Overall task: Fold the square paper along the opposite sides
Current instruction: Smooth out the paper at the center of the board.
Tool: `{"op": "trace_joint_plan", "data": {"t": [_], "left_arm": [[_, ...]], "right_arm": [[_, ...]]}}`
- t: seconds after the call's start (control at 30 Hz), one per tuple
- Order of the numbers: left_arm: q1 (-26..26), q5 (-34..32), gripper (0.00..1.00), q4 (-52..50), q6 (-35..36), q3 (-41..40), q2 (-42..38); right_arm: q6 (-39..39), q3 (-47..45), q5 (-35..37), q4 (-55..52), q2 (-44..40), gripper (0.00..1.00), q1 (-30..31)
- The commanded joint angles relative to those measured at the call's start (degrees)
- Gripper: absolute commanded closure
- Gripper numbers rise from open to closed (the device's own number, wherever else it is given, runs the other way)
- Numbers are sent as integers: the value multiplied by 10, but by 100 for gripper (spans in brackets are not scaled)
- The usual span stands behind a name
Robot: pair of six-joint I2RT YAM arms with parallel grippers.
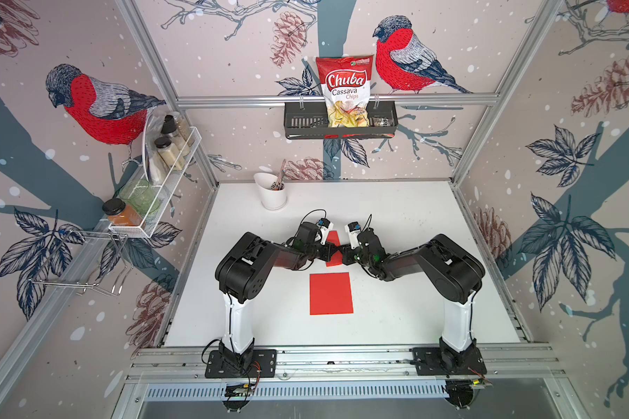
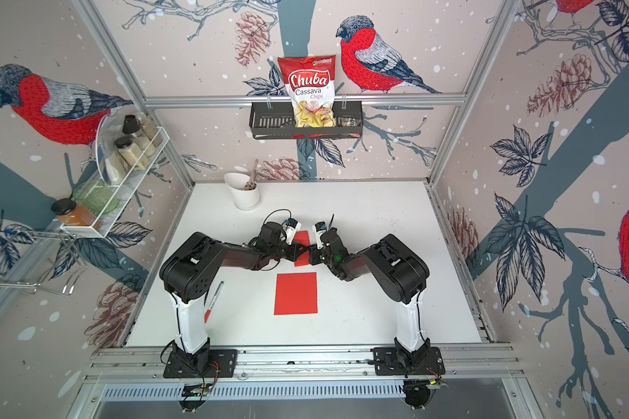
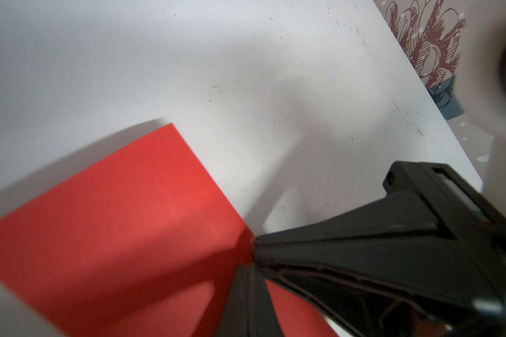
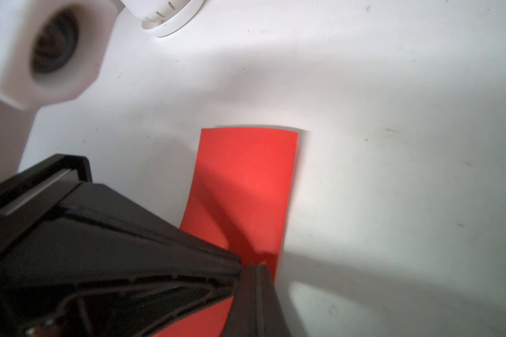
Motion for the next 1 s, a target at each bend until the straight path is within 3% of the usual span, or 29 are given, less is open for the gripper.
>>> {"op": "trace_joint_plan", "data": {"t": [0.0,0.37,0.5,0.73,0.97], "left_arm": [[10,-44,100,-83,-12,-13,14],[10,-33,100,-28,-52,-60,26],[10,-32,100,-5,-78,-83,18],[10,-64,100,52,-173,-133,-7],[10,-88,100,68,-232,-128,-10]], "right_arm": [[-21,-17,32,-94,-3,100,7],[-44,-28,29,-73,-14,100,8],[-28,-56,3,-9,-45,100,3],[24,-72,-53,62,-84,100,-3],[36,-23,-66,28,-46,100,23]]}}
